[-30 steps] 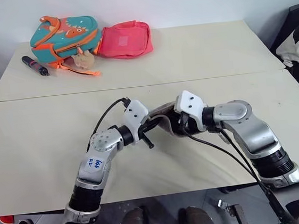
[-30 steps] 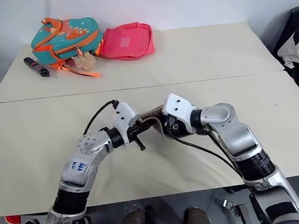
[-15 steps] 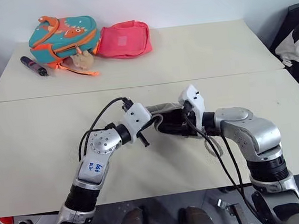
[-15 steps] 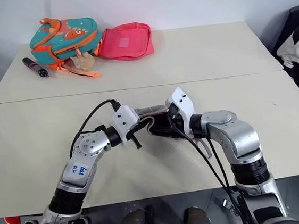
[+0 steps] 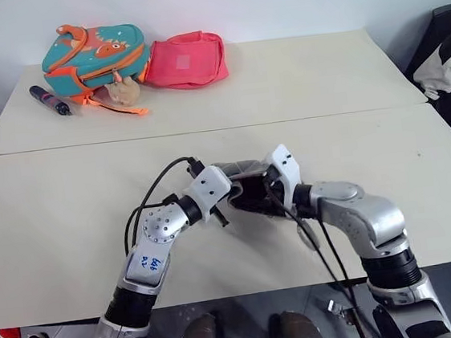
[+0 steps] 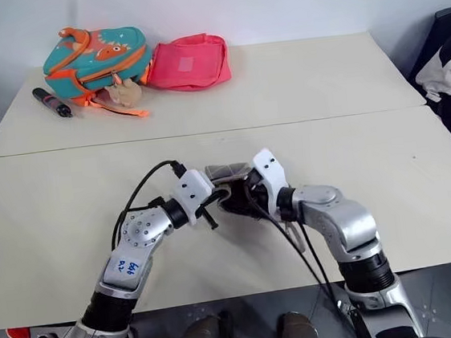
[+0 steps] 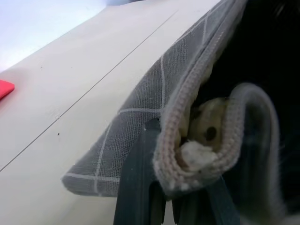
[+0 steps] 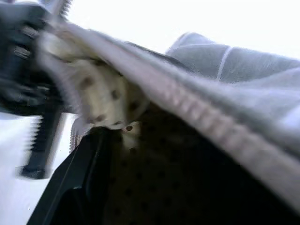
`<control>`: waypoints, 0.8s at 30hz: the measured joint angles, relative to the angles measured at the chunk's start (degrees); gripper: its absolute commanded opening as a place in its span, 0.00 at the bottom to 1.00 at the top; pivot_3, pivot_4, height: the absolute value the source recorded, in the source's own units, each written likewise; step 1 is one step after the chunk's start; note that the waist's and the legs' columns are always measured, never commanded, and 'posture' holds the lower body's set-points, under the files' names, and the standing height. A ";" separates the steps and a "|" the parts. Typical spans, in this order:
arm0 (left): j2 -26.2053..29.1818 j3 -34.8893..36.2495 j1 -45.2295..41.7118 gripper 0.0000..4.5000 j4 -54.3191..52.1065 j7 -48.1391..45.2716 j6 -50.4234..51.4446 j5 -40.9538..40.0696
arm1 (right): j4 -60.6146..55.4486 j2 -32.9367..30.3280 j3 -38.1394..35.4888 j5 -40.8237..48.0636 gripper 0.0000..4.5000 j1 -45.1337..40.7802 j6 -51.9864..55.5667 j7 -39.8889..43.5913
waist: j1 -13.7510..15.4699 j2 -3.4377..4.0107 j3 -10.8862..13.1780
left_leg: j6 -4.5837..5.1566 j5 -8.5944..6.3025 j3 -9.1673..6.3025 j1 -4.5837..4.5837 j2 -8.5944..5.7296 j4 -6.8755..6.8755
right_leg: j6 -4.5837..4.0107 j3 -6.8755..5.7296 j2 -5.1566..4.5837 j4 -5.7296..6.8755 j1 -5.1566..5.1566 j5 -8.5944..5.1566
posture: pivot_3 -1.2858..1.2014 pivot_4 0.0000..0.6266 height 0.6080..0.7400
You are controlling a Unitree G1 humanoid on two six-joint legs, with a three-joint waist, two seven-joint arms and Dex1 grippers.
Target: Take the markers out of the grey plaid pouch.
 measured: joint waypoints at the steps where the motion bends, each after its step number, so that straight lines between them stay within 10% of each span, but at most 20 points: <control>1: 0.03 0.24 0.21 0.00 -0.02 0.17 -0.30 0.16 | 0.18 1.29 -0.45 0.25 0.65 0.17 0.41 -1.32 | 0.00 0.00 0.00 | -0.01 0.00 -0.01 0.00 0.01 0.00 | 0.00 0.00 0.01 0.01 -0.01 0.00 | 0.52 0.24 1.00; 5: 0.04 0.84 0.61 0.00 0.01 1.35 -2.28 1.62 | 0.82 5.66 -6.12 5.15 0.65 0.38 6.61 -5.13 | 0.00 0.00 0.00 | -0.01 0.00 -0.01 0.00 -0.01 -0.03 | 0.00 0.02 0.00 0.01 -0.02 0.00 | 0.52 0.24 1.00; 24: 0.03 -0.09 3.51 0.00 4.35 1.34 -6.48 2.43 | -4.73 -20.17 5.26 3.97 0.65 2.35 -11.55 18.55 | 0.26 0.00 0.00 | 0.14 -0.11 0.00 0.01 -0.02 -0.06 | 0.05 -0.02 -0.10 -0.16 0.03 0.03 | 0.52 0.24 1.00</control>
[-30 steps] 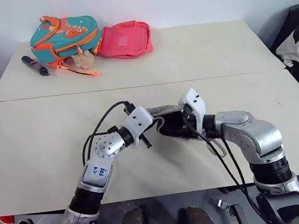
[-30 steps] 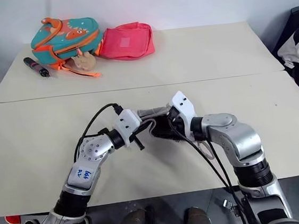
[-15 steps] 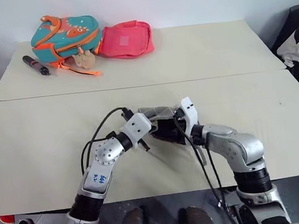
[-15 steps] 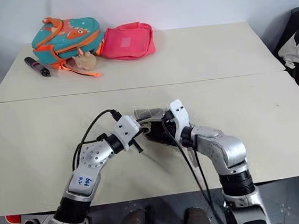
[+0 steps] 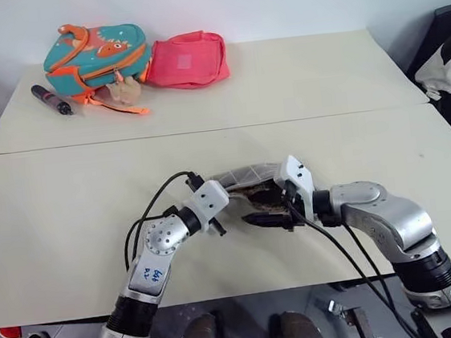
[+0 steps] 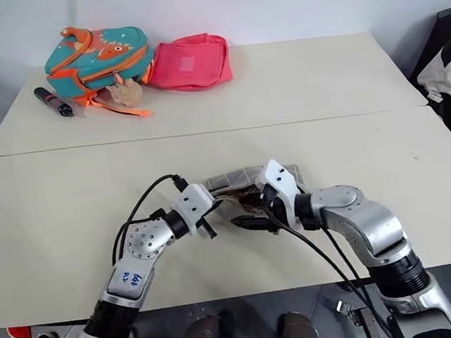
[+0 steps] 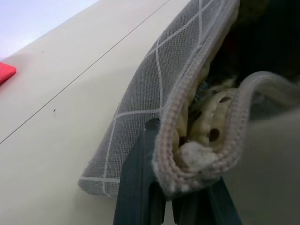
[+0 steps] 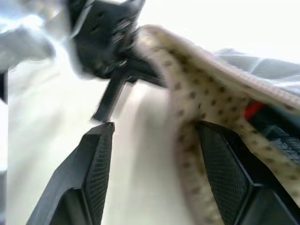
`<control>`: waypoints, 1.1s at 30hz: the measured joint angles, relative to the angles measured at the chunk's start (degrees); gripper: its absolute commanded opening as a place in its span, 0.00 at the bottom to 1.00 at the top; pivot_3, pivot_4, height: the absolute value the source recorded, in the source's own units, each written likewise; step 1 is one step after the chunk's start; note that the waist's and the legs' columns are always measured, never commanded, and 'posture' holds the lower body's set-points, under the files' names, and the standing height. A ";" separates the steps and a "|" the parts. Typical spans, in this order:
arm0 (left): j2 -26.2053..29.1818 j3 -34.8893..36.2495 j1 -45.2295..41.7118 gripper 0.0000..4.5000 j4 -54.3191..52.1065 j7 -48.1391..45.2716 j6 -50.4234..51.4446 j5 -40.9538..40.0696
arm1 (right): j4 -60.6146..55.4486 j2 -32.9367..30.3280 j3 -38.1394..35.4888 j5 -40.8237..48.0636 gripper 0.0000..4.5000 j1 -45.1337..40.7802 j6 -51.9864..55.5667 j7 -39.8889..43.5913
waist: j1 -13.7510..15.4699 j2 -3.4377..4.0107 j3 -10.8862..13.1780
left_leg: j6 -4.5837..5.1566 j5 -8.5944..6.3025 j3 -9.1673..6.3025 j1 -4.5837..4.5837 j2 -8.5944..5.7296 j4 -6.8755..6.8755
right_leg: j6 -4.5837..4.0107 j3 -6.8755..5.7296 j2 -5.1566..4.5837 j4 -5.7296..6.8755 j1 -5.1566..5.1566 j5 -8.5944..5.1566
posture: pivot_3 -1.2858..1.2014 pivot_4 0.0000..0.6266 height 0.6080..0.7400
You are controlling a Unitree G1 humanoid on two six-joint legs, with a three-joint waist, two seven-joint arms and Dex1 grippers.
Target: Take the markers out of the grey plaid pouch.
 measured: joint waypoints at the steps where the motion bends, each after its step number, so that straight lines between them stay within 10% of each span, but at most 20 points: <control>1: -0.04 0.06 0.34 0.00 0.00 -0.31 0.30 -0.38 | 0.15 0.02 -0.03 -0.97 0.65 -0.07 -3.02 0.36 | -0.01 0.00 0.00 | 0.00 -0.01 0.01 0.00 0.00 0.00 | 0.01 0.00 0.00 -0.01 0.01 0.00 | 0.52 0.24 1.00; 33: 9.80 6.86 -16.60 0.00 -10.84 -20.12 48.34 -28.09 | 10.72 -10.66 3.66 -15.63 0.65 -14.85 -18.97 12.00 | -0.10 -0.02 0.02 | -0.09 0.06 -0.04 -0.03 0.06 0.21 | 0.00 0.05 0.11 0.03 0.07 0.00 | 0.52 0.24 1.00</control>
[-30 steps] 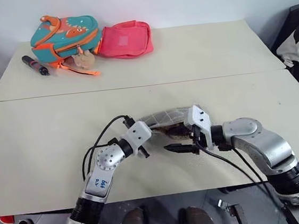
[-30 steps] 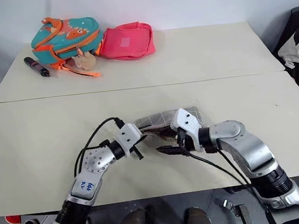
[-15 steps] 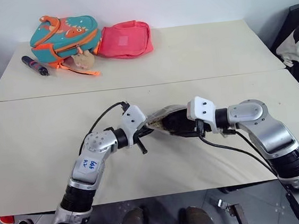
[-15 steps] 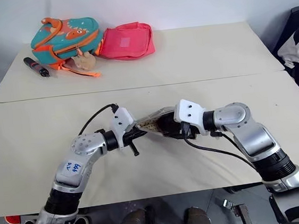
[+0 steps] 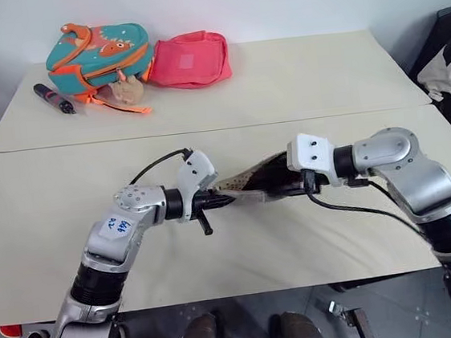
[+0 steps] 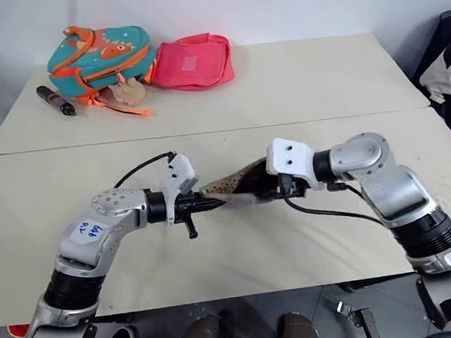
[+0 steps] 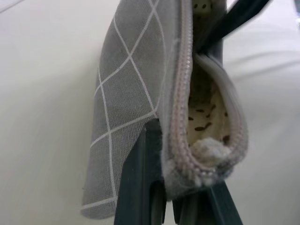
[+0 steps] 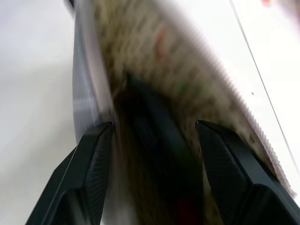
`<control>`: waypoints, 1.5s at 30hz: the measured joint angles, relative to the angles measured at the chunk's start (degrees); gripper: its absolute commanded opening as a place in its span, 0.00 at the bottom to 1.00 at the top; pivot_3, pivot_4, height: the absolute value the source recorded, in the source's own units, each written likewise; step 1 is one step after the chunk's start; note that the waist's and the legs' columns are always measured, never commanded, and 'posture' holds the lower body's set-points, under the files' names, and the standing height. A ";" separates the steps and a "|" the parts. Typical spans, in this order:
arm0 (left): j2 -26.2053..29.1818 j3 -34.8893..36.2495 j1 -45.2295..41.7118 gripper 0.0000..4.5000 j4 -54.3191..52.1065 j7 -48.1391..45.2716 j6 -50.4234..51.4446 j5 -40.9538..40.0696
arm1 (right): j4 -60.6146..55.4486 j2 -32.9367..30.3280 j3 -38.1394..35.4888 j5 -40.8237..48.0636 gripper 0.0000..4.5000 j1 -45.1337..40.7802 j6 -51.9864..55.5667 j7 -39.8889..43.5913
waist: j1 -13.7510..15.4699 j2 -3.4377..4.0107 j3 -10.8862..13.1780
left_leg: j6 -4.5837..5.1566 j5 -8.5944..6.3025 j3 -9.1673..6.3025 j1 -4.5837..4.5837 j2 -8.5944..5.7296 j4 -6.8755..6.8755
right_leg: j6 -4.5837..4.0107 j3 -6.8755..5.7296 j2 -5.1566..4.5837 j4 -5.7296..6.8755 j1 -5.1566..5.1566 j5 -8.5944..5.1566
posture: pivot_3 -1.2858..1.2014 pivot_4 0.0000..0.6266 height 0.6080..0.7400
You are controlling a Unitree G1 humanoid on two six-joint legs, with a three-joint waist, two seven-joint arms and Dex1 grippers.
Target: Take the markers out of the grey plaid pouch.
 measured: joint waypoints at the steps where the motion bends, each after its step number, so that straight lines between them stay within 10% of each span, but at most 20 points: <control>1: 0.02 0.91 -0.97 0.00 -0.03 -0.13 1.01 -1.34 | -0.01 0.00 -0.04 0.89 0.65 -0.79 1.01 0.89 | -0.02 0.00 0.00 | -0.01 0.00 0.00 0.00 0.00 0.00 | 0.00 0.01 0.00 0.00 0.00 0.00 | 0.52 0.24 1.00; 26: -6.93 4.96 -0.50 0.00 -5.27 6.84 22.68 -20.68 | -4.02 -5.12 -8.30 27.11 0.65 -8.39 37.15 6.88 | 0.22 -0.02 0.02 | 0.00 -0.04 -0.04 -0.02 -0.02 0.09 | 0.00 0.37 -0.04 -0.06 0.08 0.00 | 0.52 0.24 1.00; 45: -5.22 -0.63 -0.22 0.00 -2.49 12.62 17.60 -17.18 | 1.43 -8.16 1.77 8.29 0.65 -2.75 8.45 8.42 | 1.31 -0.03 0.03 | -0.03 -0.05 0.05 -0.02 -0.02 0.14 | 0.03 0.41 0.00 -0.32 0.05 0.02 | 0.52 0.24 1.00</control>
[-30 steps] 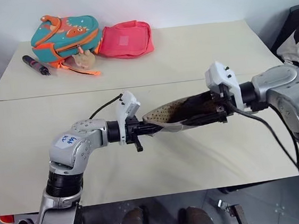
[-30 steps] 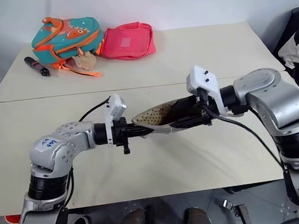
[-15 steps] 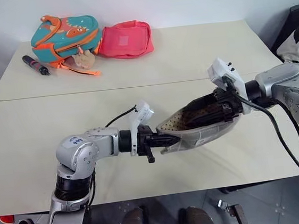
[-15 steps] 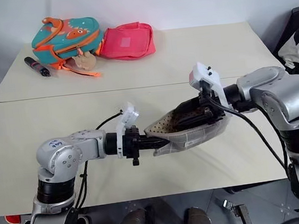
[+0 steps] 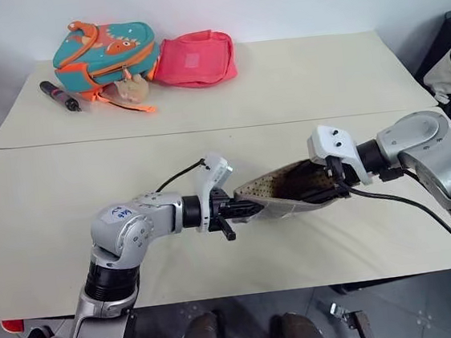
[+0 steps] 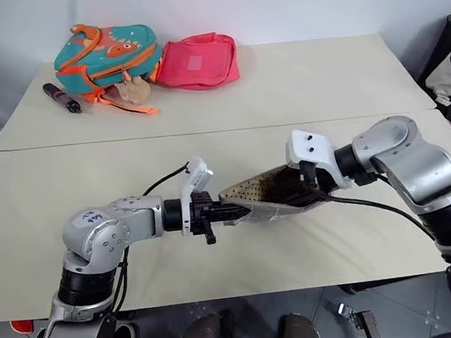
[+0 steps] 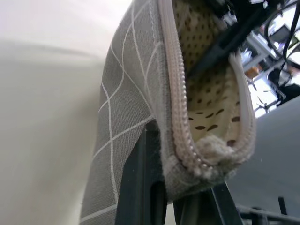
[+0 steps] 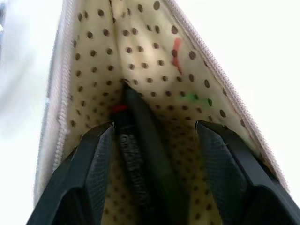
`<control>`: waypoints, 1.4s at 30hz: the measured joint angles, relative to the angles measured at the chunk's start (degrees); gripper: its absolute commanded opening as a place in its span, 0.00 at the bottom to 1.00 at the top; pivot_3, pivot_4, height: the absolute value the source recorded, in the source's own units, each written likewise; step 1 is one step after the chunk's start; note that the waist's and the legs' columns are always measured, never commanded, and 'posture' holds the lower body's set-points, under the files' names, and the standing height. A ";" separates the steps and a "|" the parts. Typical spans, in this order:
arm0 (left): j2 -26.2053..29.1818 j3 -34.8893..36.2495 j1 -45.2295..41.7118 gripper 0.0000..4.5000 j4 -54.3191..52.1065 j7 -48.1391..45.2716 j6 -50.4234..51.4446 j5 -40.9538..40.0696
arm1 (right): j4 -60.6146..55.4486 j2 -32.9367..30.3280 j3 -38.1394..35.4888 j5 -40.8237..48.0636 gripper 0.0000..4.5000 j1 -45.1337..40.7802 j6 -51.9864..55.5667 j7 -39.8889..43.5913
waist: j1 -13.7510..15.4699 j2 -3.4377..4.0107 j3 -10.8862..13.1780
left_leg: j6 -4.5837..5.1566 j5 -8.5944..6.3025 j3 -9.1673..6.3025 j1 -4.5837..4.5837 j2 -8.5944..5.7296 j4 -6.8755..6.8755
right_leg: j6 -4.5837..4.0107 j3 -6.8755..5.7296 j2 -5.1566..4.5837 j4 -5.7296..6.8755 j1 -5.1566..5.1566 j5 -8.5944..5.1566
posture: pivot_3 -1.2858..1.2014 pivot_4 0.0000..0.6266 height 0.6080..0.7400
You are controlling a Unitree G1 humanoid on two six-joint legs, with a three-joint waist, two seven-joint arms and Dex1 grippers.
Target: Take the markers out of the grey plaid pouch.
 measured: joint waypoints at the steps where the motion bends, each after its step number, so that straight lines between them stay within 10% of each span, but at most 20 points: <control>1: -0.16 0.00 -0.09 0.00 0.44 -0.01 -0.12 -0.01 | 0.30 0.03 1.26 -2.52 0.65 -0.52 -3.05 -0.06 | -0.03 0.00 0.00 | 0.00 0.00 0.01 0.00 0.00 0.00 | 0.00 -0.01 0.00 0.00 0.00 0.00 | 0.52 0.24 1.00; 10: -0.18 -0.72 -0.23 0.00 2.47 -0.09 -1.95 0.90 | 0.10 0.40 5.23 -10.24 0.65 -0.79 -11.77 1.61 | -0.01 0.00 0.00 | 0.00 0.01 -0.02 0.01 0.01 0.04 | 0.00 -0.03 0.01 0.00 0.03 0.00 | 0.52 0.24 1.00; 13: -0.36 -0.69 -0.23 0.00 2.64 0.13 -1.94 0.90 | -0.35 0.11 5.22 -10.31 0.46 -0.46 -10.49 3.50 | 0.00 0.00 0.00 | 0.00 0.00 -0.04 0.00 0.01 0.05 | 0.00 -0.03 0.00 0.00 0.05 0.00 | 0.52 0.24 1.00; 42: -2.21 -0.26 1.47 0.00 4.54 1.06 -2.50 0.79 | 2.89 3.48 8.68 -22.79 0.46 0.17 -15.54 4.43 | -0.17 0.00 0.00 | -0.03 -0.01 -0.04 0.05 0.05 0.19 | 0.00 -0.03 0.03 0.09 0.09 0.00 | 0.52 0.24 1.00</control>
